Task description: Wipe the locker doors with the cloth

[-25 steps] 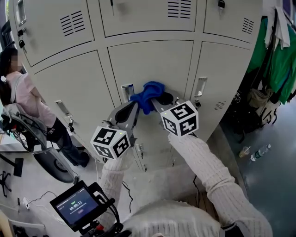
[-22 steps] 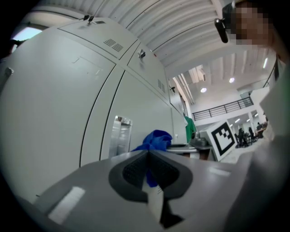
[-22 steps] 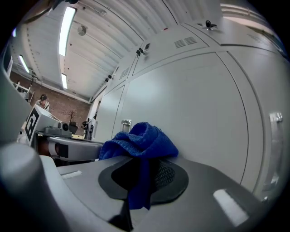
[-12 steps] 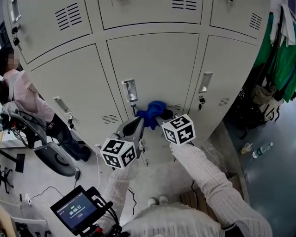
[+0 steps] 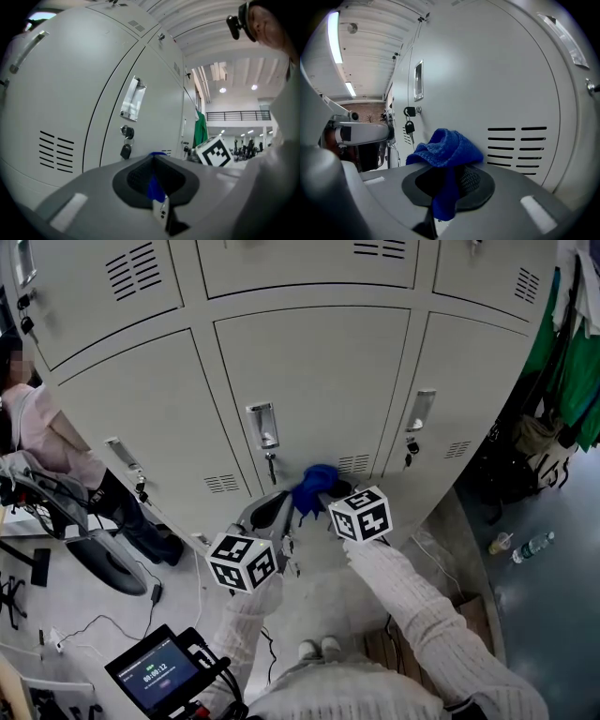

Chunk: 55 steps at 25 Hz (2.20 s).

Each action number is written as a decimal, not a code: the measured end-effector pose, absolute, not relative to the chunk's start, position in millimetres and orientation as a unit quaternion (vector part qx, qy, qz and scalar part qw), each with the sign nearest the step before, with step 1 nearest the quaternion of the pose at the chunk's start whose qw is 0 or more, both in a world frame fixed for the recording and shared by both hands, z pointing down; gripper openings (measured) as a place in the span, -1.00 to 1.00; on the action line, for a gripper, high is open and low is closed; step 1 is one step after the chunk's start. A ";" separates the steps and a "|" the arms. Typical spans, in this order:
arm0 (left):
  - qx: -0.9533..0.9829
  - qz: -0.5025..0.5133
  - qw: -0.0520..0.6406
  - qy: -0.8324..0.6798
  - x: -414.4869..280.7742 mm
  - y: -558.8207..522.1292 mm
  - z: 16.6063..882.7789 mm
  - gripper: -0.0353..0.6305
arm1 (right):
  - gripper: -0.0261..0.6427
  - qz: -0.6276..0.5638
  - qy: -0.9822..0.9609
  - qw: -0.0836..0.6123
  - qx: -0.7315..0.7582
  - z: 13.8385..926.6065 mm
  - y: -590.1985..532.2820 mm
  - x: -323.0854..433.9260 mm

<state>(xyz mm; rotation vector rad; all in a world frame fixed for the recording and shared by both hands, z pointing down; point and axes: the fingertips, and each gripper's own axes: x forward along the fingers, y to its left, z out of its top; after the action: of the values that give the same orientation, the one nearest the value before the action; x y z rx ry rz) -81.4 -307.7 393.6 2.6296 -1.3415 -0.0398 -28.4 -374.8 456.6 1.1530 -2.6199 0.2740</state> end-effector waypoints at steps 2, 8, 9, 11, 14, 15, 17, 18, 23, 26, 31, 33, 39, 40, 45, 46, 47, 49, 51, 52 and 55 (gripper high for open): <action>0.886 -0.015 0.094 -0.453 -81.9 -307.9 392.8 -0.88 | -0.78 0.100 -0.903 0.131 0.397 457.9 -374.9 -28.3; 0.887 -0.022 0.092 -0.452 -78.2 -310.2 388.2 -0.88 | -0.78 0.123 -0.901 0.129 0.395 458.0 -375.5 -28.9; 0.888 -0.023 0.090 -0.450 -76.5 -310.9 385.8 -0.88 | -0.78 0.126 -0.901 0.128 0.395 457.1 -374.3 -28.8; 0.891 -0.026 0.084 -0.446 -73.1 -311.8 379.0 -0.88 | -0.77 0.127 -0.903 0.122 0.391 452.9 -368.7 -27.8; 0.895 -0.030 0.067 -0.440 -69.0 -314.2 362.7 -0.88 | -0.77 0.117 -0.907 0.109 0.390 437.1 -361.3 -17.7; 0.896 -0.032 0.061 -0.438 -67.3 -315.6 355.9 -0.88 | -0.77 0.110 -0.907 0.102 0.393 428.1 -361.0 -11.7; 0.900 -0.038 0.047 -0.432 -62.6 -318.4 341.8 -0.88 | -0.77 0.094 -0.908 0.084 0.399 405.2 -361.5 0.2; 0.902 -0.041 0.041 -0.428 -59.4 -319.5 335.0 -0.88 | -0.77 0.087 -0.909 0.071 0.401 391.8 -361.4 5.4; 0.914 -0.060 0.004 -0.401 -37.5 -322.3 297.0 -0.88 | -0.77 0.033 -0.911 -0.002 0.411 307.4 -358.2 30.9; 0.920 -0.073 -0.023 -0.385 -24.3 -322.5 272.4 -0.88 | -0.77 -0.017 -0.906 -0.032 0.421 253.9 -356.5 46.5; 0.924 -0.089 -0.067 -0.366 -7.3 -327.3 229.5 -0.88 | -0.77 -0.091 -0.891 -0.063 0.441 182.1 -357.5 66.9; 0.926 -0.095 -0.085 -0.356 -0.9 -325.3 212.8 -0.88 | -0.77 -0.110 -0.886 -0.068 0.445 162.9 -359.7 69.2; 0.925 -0.099 -0.124 -0.345 6.2 -322.0 185.2 -0.88 | -0.77 -0.144 -0.874 -0.080 0.458 121.2 -368.6 73.9; 0.924 -0.097 -0.126 -0.347 6.1 -324.1 184.1 -0.88 | -0.77 -0.147 -0.872 -0.075 0.461 119.0 -372.2 73.6; 0.923 -0.102 -0.121 -0.352 3.5 -333.5 182.5 -0.88 | -0.77 -0.158 -0.869 -0.078 0.463 118.7 -375.7 73.0; 0.922 -0.102 -0.120 -0.353 2.7 -334.4 183.1 -0.88 | -0.77 -0.160 -0.868 -0.081 0.464 119.2 -375.3 73.4; 0.922 -0.102 -0.120 -0.355 2.0 -335.2 184.2 -0.88 | -0.77 -0.161 -0.866 -0.084 0.465 119.7 -374.9 73.7; 0.923 -0.100 -0.115 -0.354 1.6 -336.8 186.5 -0.88 | -0.77 -0.163 -0.864 -0.089 0.468 120.1 -374.5 74.1; 0.927 -0.103 -0.102 -0.346 3.1 -337.1 188.5 -0.88 | -0.77 -0.161 -0.864 -0.094 0.468 120.3 -374.8 73.9; 0.930 -0.103 -0.097 -0.341 4.6 -336.6 190.1 -0.88 | -0.77 -0.159 -0.864 -0.095 0.468 121.8 -374.9 73.7; 0.932 -0.099 -0.092 -0.336 7.0 -335.1 195.6 -0.88 | -0.77 -0.149 -0.865 -0.097 0.469 133.0 -375.4 73.7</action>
<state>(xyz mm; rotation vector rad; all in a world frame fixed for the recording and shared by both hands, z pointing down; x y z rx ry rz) 7.0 -335.1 195.6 3.1121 -1.1235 -0.3313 73.7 -375.4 133.0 1.5734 -2.8983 -0.5008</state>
